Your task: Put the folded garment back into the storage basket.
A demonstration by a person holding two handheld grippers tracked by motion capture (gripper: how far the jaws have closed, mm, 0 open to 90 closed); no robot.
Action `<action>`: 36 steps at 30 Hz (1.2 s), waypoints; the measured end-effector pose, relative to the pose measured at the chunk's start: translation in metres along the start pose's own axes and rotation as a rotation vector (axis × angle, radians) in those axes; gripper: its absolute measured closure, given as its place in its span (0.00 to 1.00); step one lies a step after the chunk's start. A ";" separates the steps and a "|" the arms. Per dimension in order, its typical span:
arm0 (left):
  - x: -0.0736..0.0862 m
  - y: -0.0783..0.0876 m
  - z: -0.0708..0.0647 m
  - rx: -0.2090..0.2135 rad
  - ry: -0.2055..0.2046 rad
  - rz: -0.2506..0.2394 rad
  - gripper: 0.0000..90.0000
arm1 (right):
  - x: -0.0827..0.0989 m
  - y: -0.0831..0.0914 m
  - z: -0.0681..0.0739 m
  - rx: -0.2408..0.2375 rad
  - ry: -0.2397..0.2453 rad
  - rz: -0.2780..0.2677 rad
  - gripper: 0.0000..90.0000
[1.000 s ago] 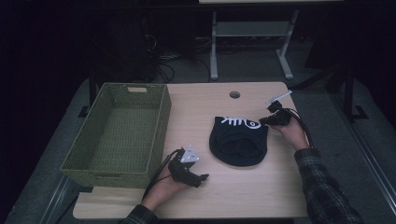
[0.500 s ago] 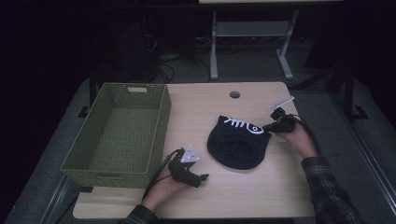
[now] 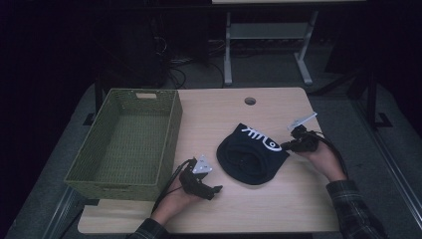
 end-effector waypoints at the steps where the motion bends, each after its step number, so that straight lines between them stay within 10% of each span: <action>1: 0.000 0.000 0.000 0.000 0.001 0.000 0.14 | 0.002 0.000 0.003 -0.005 0.003 0.000 1.00; 22: 0.000 0.000 0.000 0.000 -0.005 0.001 0.13 | 0.026 0.008 0.043 -0.031 0.013 -0.025 1.00; 36: 0.000 0.000 0.000 0.000 -0.002 0.001 0.13 | 0.047 0.029 0.057 0.011 -0.066 -0.160 0.48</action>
Point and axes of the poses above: each handheld gripper's, and its own axes: y roughly backward along the jaws, x roughly out of its underside, z roughly to its left, the point moved 7 cm from there along -y, roughly forward along the jaws, and after that the axes turned 7 degrees about -x, right-handed, at the moved point
